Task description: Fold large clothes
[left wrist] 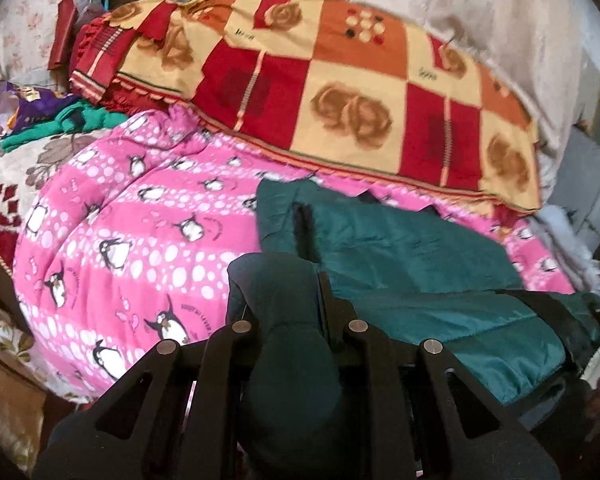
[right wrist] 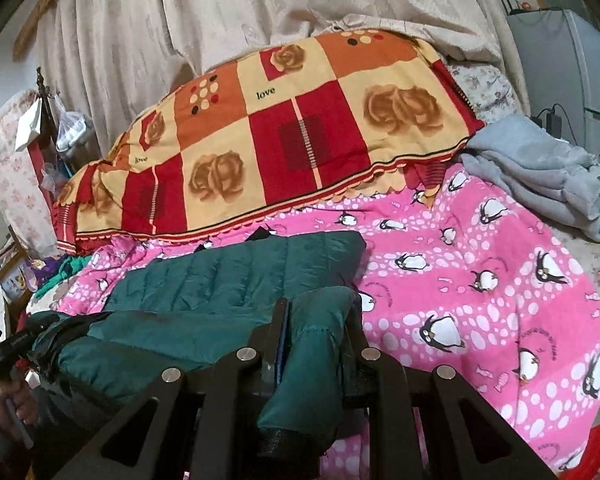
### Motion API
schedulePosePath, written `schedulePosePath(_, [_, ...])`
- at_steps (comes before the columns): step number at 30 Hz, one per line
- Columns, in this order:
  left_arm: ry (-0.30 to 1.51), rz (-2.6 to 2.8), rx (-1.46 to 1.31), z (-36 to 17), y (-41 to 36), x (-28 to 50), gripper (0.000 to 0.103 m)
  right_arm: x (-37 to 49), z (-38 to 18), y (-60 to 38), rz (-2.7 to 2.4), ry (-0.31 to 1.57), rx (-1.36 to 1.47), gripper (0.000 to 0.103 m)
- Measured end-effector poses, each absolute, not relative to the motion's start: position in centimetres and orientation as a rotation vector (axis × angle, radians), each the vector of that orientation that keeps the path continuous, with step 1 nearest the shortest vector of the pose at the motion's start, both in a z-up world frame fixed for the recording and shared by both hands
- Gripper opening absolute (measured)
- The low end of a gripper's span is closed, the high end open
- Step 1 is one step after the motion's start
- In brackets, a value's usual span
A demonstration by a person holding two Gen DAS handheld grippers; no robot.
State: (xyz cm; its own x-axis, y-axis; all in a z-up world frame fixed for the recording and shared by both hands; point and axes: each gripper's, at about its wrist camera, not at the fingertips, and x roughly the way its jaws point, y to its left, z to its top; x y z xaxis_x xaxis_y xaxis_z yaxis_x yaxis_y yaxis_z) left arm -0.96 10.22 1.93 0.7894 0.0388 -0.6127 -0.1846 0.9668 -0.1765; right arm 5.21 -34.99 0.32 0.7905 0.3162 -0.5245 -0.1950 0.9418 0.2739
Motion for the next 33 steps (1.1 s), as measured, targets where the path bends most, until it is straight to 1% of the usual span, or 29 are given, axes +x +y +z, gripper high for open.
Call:
schedulePosePath(6, [0.680,0.176,-0.153,1.3,9.2,-0.5,0.014,6.1,-0.4,-34.6,0.265,0.628,0.194,0.016])
schedulePosePath(25, [0.714,0.171,-0.160,0.9,9.4,-0.2,0.014,6.3,-0.8,-33.7,0.207,0.628,0.154,0.016])
schedulePosePath(33, [0.719,0.181,-0.156,0.6,9.5,-0.2,0.014,6.0,-1.0,-33.9,0.218,0.598,0.168,0.016])
